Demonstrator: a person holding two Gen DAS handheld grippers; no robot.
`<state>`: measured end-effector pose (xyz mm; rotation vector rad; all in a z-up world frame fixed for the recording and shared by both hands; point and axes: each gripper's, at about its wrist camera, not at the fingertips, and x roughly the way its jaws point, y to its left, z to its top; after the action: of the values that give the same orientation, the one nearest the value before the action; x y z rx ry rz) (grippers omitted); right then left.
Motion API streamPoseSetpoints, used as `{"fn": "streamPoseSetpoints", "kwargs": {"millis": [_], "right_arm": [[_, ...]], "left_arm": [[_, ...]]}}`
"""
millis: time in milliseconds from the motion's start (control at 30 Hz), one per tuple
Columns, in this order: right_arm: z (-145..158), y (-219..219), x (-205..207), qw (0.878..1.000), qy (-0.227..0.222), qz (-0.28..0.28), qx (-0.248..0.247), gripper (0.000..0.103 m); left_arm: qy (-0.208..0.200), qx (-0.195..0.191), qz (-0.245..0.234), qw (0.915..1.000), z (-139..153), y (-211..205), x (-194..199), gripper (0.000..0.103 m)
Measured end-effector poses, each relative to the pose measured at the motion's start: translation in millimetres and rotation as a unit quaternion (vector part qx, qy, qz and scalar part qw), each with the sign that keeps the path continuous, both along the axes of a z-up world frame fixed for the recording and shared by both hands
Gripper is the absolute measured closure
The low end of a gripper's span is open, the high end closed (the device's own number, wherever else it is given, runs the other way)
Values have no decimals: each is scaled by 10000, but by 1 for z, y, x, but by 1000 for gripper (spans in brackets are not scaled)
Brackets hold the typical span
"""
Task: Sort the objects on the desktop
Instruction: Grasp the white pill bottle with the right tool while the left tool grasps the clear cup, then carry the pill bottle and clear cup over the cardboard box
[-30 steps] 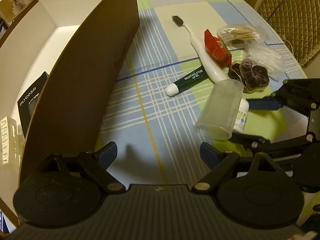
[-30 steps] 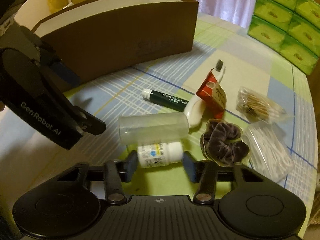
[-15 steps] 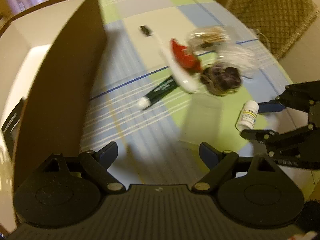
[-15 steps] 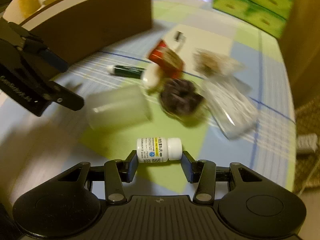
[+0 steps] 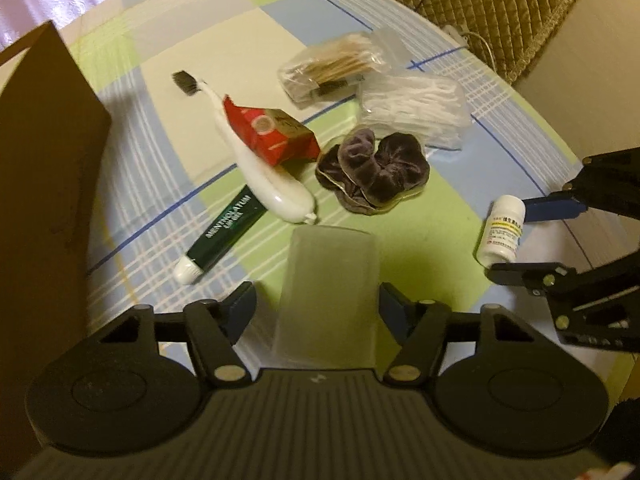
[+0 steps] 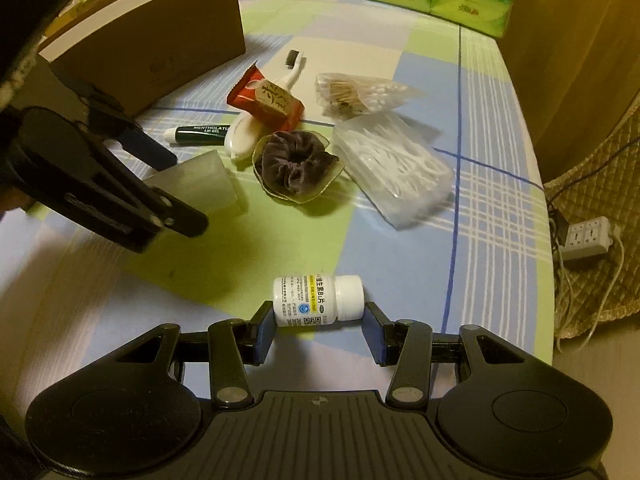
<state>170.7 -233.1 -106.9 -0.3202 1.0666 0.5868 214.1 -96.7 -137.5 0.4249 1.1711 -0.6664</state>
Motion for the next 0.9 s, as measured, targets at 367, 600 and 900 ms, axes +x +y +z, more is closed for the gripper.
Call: {"fn": "streamPoseSetpoints", "kwargs": {"millis": [367, 600, 900], "right_arm": [[1, 11, 3, 9998, -153, -54, 108, 43], [-3, 17, 4, 10000, -61, 34, 5, 59], [20, 40, -13, 9985, 141, 401, 355, 59]], "left_arm": [[-88, 48, 397, 9992, -1, 24, -11, 55], [-39, 91, 929, 9956, 2, 58, -22, 55], [-23, -170, 1215, 9924, 21, 81, -46, 55]]}}
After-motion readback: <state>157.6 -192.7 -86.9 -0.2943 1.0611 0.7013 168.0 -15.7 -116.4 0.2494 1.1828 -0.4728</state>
